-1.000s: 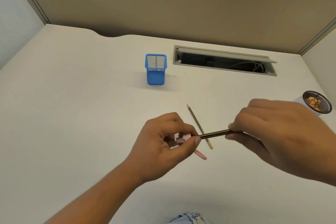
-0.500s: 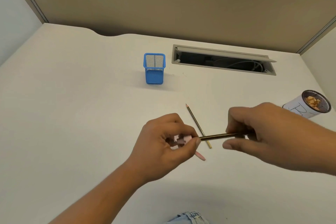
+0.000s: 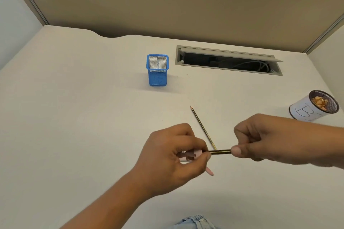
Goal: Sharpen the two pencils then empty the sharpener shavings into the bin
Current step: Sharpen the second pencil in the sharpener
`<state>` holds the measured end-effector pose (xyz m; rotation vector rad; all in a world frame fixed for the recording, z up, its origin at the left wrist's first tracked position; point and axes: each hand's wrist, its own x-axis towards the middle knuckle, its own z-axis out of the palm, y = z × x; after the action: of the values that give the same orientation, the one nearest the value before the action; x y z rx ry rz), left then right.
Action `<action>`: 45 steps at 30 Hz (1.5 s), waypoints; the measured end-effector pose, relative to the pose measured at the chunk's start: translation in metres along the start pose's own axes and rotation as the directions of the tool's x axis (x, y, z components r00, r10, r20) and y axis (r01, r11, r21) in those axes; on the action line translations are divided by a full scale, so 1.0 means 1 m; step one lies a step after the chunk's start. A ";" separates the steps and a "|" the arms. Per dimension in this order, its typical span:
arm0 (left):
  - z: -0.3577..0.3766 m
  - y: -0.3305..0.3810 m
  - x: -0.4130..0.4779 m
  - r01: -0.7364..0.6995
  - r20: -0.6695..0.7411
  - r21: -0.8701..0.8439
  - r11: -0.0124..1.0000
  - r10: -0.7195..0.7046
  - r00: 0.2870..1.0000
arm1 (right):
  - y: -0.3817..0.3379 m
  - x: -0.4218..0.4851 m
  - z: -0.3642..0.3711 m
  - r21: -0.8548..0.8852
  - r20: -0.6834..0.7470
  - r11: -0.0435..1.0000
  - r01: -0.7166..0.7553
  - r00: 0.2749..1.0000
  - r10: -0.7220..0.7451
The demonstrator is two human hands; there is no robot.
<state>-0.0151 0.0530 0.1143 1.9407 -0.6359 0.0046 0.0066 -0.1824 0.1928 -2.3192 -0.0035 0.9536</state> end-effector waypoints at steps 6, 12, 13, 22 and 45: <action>-0.007 -0.007 0.005 0.143 -0.080 -0.141 0.980 -0.155 0.985 | 0.005 -0.003 0.006 -0.893 -0.083 0.350 0.282 0.661 -0.746; -0.009 -0.005 0.006 0.121 -0.102 -0.167 0.979 -0.139 0.985 | 0.006 0.000 0.016 -0.872 -0.168 0.372 0.317 0.522 -0.837; -0.010 -0.005 0.005 0.105 -0.093 -0.130 0.986 -0.118 0.989 | 0.003 0.001 0.018 -0.763 -0.253 0.566 0.313 0.662 -0.706; 0.003 -0.010 0.000 0.115 -0.014 -0.051 0.992 -0.116 0.993 | 0.009 0.006 0.016 -0.249 -0.147 0.957 0.149 0.971 -0.190; 0.017 -0.048 -0.006 -0.006 0.071 -0.034 0.999 0.008 0.997 | 0.012 0.010 0.022 -0.017 0.017 0.998 -0.060 0.998 0.060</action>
<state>-0.0044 0.0560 0.0641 1.9132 -0.6857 -0.0707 -0.0028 -0.1771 0.1678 -2.3378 0.0518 1.0071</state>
